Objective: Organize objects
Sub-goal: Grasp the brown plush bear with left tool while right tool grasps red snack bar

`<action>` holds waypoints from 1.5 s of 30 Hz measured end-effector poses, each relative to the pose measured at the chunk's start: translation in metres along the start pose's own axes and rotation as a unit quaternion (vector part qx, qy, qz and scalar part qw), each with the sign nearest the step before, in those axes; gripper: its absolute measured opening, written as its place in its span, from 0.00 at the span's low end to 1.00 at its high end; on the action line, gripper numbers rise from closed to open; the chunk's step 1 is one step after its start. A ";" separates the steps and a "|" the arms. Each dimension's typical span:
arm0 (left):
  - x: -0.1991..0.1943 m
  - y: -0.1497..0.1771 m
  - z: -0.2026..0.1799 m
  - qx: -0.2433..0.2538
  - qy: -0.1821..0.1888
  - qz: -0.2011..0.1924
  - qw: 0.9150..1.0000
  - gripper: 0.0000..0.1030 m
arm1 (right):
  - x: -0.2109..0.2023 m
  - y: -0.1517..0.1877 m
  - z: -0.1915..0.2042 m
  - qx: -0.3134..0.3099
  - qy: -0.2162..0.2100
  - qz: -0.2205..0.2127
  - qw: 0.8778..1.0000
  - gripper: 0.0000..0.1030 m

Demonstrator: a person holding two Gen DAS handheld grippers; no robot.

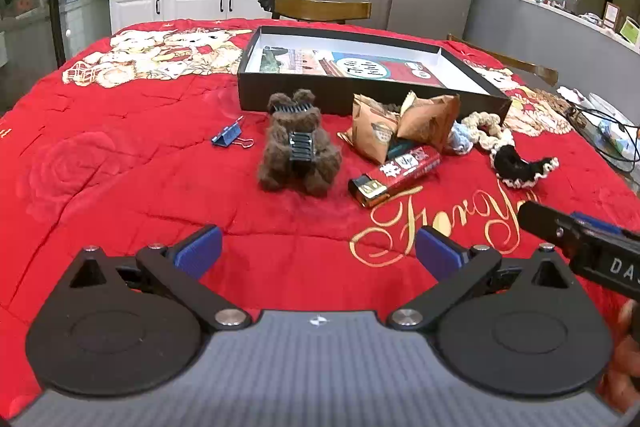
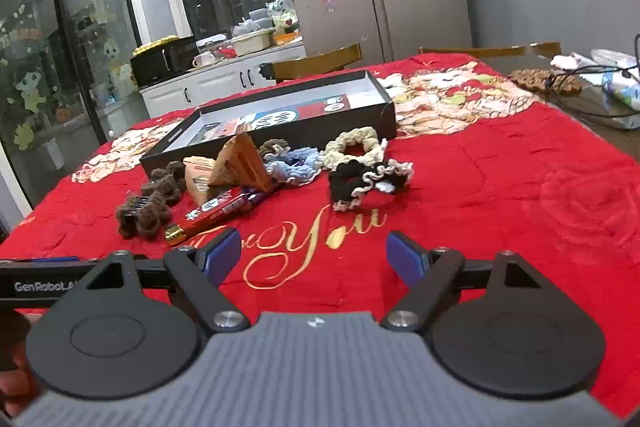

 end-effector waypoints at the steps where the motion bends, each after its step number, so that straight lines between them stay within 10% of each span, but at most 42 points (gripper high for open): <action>1: 0.001 -0.002 0.001 0.000 0.000 0.001 1.000 1.00 | 0.000 -0.001 0.002 0.003 -0.004 0.001 1.000 0.85; 45: 0.060 -0.065 0.031 0.009 -0.020 0.006 1.000 0.99 | 0.080 -0.036 0.047 0.031 -0.056 0.066 0.996 0.89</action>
Point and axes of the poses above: each gripper's, at about its wrist camera, not at the fingertips, and x roughly the way its jaws point, z to its left, y to its underside, the point moved 9 cm from there along x, roughly the way its jaws point, and after that the axes turned 11 degrees about z, right-handed, at the moved point
